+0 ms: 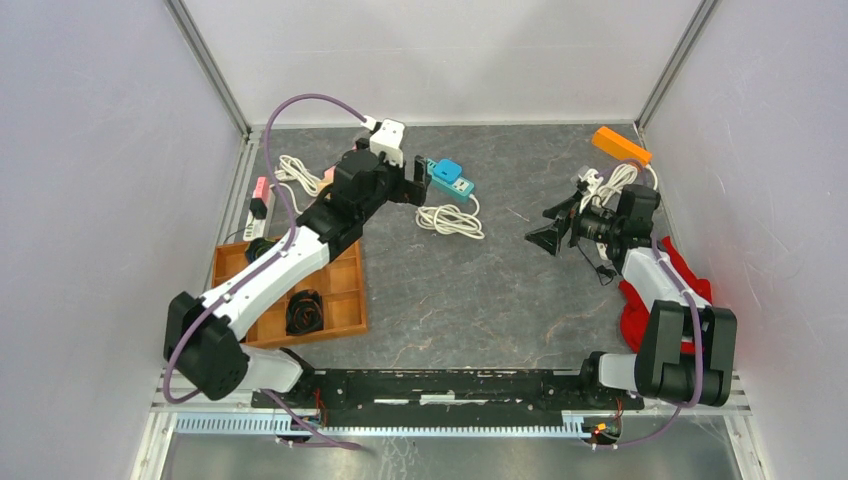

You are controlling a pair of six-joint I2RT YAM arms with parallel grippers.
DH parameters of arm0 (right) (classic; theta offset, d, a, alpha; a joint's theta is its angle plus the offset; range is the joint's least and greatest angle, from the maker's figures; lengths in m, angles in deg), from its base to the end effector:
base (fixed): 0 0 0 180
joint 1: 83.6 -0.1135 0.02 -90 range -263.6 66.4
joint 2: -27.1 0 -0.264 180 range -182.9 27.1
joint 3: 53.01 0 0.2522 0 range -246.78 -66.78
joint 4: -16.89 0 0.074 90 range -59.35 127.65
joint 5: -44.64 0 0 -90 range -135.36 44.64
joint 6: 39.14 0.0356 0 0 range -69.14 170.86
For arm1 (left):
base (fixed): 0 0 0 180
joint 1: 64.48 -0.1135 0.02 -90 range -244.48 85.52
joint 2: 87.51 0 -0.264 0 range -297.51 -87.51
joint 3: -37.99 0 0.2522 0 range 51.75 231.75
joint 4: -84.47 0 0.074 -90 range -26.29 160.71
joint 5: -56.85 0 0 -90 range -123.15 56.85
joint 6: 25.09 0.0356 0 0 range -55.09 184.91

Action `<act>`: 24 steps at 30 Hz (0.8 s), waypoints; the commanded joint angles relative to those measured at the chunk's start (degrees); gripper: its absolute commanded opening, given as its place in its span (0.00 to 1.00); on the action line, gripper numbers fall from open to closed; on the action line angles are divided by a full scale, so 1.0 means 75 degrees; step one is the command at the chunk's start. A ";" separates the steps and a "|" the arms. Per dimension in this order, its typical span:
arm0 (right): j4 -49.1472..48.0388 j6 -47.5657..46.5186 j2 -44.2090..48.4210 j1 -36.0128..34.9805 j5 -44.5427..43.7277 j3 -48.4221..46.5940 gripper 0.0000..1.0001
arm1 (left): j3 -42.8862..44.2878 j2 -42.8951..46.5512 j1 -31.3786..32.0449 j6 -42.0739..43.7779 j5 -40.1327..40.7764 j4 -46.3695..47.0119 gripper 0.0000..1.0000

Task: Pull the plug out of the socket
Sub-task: Move the socket to the center of the board.

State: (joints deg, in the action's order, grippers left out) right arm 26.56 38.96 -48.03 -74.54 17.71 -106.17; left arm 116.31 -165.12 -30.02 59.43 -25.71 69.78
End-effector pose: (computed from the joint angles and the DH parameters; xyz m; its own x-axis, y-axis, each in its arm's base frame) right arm 0.2646 -0.0100 0.2270 -0.3670 -0.0360 -0.9295 -0.7705 0.5716 0.2821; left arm 0.2678 -0.1782 0.3481 -0.2420 0.0512 -0.9689 0.4364 0.8977 -0.0615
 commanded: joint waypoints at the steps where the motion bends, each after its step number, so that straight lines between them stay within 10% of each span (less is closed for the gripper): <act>1: 0.0428 -0.0218 -0.0098 -0.0048 0.0443 -0.0507 0.98 | 0.0672 -0.0562 -0.0024 -0.0946 -0.0699 0.0159 1.00; 11: 0.0813 -0.0464 0.0039 -0.0048 0.0255 -0.0678 0.98 | 0.1781 -0.3149 0.0073 -0.3546 -0.2312 -0.0069 1.00; 24: 0.1363 -0.0867 0.0022 -0.0039 0.0036 -0.0956 0.98 | 0.4521 -0.5913 0.0703 -0.2648 -0.2051 -0.1540 0.89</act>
State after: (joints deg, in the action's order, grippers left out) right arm 35.89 34.15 -48.91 -74.63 18.45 -110.63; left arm 145.27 -206.19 -24.78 37.90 -39.83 61.08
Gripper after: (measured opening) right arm 0.979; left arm 0.915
